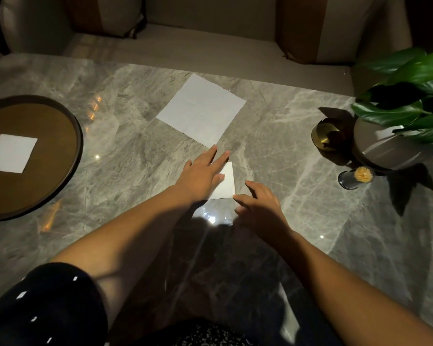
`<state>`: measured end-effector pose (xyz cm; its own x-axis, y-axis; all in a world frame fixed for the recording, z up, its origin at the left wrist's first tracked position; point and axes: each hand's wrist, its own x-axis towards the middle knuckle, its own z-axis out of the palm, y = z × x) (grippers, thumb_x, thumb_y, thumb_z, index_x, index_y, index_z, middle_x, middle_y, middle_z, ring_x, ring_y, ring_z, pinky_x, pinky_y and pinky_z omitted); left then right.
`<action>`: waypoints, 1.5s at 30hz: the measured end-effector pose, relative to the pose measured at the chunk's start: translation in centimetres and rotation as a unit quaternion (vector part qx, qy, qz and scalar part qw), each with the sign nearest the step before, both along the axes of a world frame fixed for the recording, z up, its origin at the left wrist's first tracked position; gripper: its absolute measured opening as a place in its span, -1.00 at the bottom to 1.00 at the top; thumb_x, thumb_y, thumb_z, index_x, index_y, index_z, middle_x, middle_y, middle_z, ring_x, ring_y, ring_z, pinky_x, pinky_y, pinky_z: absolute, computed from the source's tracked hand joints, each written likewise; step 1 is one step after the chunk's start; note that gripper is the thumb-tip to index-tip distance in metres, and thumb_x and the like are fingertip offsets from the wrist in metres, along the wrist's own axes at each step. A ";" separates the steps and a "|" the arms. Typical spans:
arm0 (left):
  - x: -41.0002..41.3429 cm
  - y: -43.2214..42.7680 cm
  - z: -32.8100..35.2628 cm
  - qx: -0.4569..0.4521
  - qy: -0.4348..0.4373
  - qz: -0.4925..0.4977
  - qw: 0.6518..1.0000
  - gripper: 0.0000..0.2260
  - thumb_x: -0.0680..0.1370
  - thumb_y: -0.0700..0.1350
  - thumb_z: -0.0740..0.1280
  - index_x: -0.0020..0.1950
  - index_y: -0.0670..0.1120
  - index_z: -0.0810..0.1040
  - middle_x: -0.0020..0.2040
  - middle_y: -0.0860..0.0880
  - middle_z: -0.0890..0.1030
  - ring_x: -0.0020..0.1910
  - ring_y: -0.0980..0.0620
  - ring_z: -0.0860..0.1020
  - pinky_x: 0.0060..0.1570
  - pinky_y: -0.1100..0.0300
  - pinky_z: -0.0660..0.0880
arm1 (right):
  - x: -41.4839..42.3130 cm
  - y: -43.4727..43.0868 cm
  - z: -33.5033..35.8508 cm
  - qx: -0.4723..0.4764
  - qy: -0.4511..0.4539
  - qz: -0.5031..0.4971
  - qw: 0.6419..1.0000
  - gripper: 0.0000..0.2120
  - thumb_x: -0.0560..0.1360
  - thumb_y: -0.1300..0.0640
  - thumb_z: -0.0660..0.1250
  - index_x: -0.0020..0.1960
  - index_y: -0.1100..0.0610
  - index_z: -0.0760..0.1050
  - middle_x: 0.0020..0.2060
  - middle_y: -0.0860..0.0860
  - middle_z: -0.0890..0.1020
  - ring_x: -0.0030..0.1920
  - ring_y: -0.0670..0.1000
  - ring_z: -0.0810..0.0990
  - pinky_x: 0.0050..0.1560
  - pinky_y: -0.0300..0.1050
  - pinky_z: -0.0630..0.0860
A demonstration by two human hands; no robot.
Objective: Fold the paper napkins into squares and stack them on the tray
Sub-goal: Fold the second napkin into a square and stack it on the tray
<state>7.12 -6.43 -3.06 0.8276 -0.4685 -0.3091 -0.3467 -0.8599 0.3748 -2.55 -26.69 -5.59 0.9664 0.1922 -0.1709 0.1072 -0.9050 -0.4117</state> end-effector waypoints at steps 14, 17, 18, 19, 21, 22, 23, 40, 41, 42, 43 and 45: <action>-1.4 -0.2 -0.3 0.095 -0.019 0.017 0.995 -0.47 0.67 0.19 0.02 0.61 0.17 -0.06 0.62 -0.17 -0.04 0.58 -0.24 -0.08 0.48 -0.34 0.02 | 6.0 3.1 0.0 -0.051 0.029 -0.035 0.998 -0.43 0.65 -0.03 0.20 0.61 -0.12 0.11 0.62 0.04 0.07 0.61 0.15 -0.04 0.56 0.16 -0.06; -1.3 -0.6 -0.6 0.114 -0.031 0.025 0.993 -0.47 0.67 0.21 0.01 0.61 0.15 -0.04 0.61 -0.18 -0.02 0.58 -0.24 -0.05 0.47 -0.35 0.04 | 6.2 3.1 0.1 -0.046 0.037 -0.037 0.998 -0.42 0.64 -0.03 0.22 0.61 -0.12 0.12 0.63 0.03 0.07 0.61 0.15 -0.05 0.57 0.17 -0.07; -1.3 -0.6 -0.7 0.117 -0.034 0.024 0.992 -0.47 0.67 0.21 0.00 0.61 0.15 -0.04 0.61 -0.17 -0.02 0.57 -0.24 -0.05 0.47 -0.34 0.05 | 6.3 3.1 0.2 -0.045 0.041 -0.037 0.997 -0.42 0.65 -0.03 0.22 0.61 -0.12 0.12 0.63 0.03 0.06 0.61 0.15 -0.05 0.57 0.17 -0.07; -1.3 -0.5 -0.8 0.118 -0.037 0.023 0.992 -0.46 0.66 0.22 0.00 0.61 0.15 -0.04 0.61 -0.17 -0.02 0.57 -0.24 -0.04 0.47 -0.34 0.06 | 6.3 3.1 0.2 -0.043 0.043 -0.037 0.997 -0.42 0.65 -0.03 0.21 0.62 -0.11 0.12 0.63 0.03 0.06 0.62 0.15 -0.06 0.57 0.17 -0.08; -1.2 -0.2 -0.9 0.119 -0.041 0.018 0.992 -0.45 0.65 0.24 0.01 0.61 0.16 -0.04 0.61 -0.14 -0.01 0.58 -0.22 -0.03 0.47 -0.31 0.08 | 6.3 3.0 0.0 -0.041 0.045 -0.035 0.998 -0.43 0.65 -0.03 0.21 0.62 -0.10 0.12 0.63 0.04 0.05 0.62 0.15 -0.06 0.56 0.17 -0.08; -1.1 0.1 -1.0 0.121 -0.042 0.014 0.992 -0.43 0.64 0.25 0.03 0.61 0.16 -0.04 0.62 -0.13 -0.01 0.58 -0.21 -0.03 0.47 -0.29 0.10 | 6.3 2.9 -0.1 -0.041 0.046 -0.036 0.997 -0.43 0.65 -0.03 0.21 0.62 -0.09 0.13 0.63 0.04 0.05 0.62 0.15 -0.07 0.56 0.17 -0.08; -1.0 0.5 -1.0 0.124 -0.043 0.008 0.991 -0.42 0.64 0.26 0.04 0.61 0.15 -0.03 0.62 -0.11 -0.02 0.58 -0.19 -0.02 0.47 -0.26 0.12 | 6.3 2.9 -0.1 -0.042 0.047 -0.036 0.997 -0.43 0.65 -0.03 0.21 0.62 -0.09 0.13 0.63 0.03 0.05 0.62 0.14 -0.07 0.56 0.17 -0.09; -1.0 6.4 -1.5 0.120 -0.028 0.030 0.992 -0.36 0.58 0.36 0.06 0.60 0.15 0.04 0.64 -0.06 -0.05 0.60 -0.12 -0.01 0.43 -0.27 0.17 | 6.3 2.6 -0.9 -0.057 0.036 -0.023 0.997 -0.43 0.65 -0.05 0.18 0.62 -0.07 0.10 0.63 0.04 0.04 0.62 0.15 -0.06 0.57 0.18 -0.08; -1.0 6.2 -1.4 0.116 -0.022 0.036 0.992 -0.36 0.58 0.36 0.05 0.60 0.14 0.05 0.64 -0.06 -0.05 0.60 -0.12 -0.02 0.43 -0.28 0.17 | 6.3 2.6 -0.9 -0.058 0.034 -0.022 0.997 -0.43 0.66 -0.06 0.18 0.62 -0.06 0.10 0.63 0.04 0.04 0.62 0.15 -0.06 0.57 0.18 -0.07; -1.0 6.0 -1.3 0.109 -0.016 0.042 0.993 -0.37 0.58 0.36 0.05 0.59 0.13 0.06 0.64 -0.07 -0.05 0.60 -0.13 -0.02 0.43 -0.29 0.16 | 6.2 2.7 -0.8 -0.058 0.035 -0.020 0.998 -0.42 0.65 -0.06 0.18 0.62 -0.05 0.09 0.63 0.04 0.03 0.62 0.16 -0.06 0.57 0.19 -0.07; -1.1 5.8 -1.2 0.101 -0.012 0.048 0.994 -0.37 0.58 0.35 0.07 0.58 0.12 0.07 0.64 -0.08 -0.04 0.60 -0.14 -0.03 0.43 -0.31 0.16 | 6.2 2.7 -0.7 -0.059 0.038 -0.016 0.997 -0.40 0.65 -0.07 0.17 0.63 -0.04 0.06 0.63 0.05 0.03 0.62 0.17 -0.07 0.58 0.21 -0.06; -1.3 5.2 -1.1 0.082 -0.006 0.060 0.995 -0.35 0.58 0.34 0.09 0.59 0.12 0.01 0.63 -0.10 -0.06 0.60 -0.17 -0.05 0.43 -0.35 0.12 | 6.2 2.7 -0.7 -0.059 0.039 -0.011 0.997 -0.36 0.65 -0.09 0.17 0.64 -0.04 -0.01 0.63 0.06 0.01 0.61 0.19 -0.07 0.57 0.24 -0.05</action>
<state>5.80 -1.22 -4.18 0.8785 -0.3105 -0.3631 -0.2415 -0.9444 0.2233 3.66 -23.95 -6.32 0.9531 0.1454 -0.2655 0.0592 -0.9496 -0.3077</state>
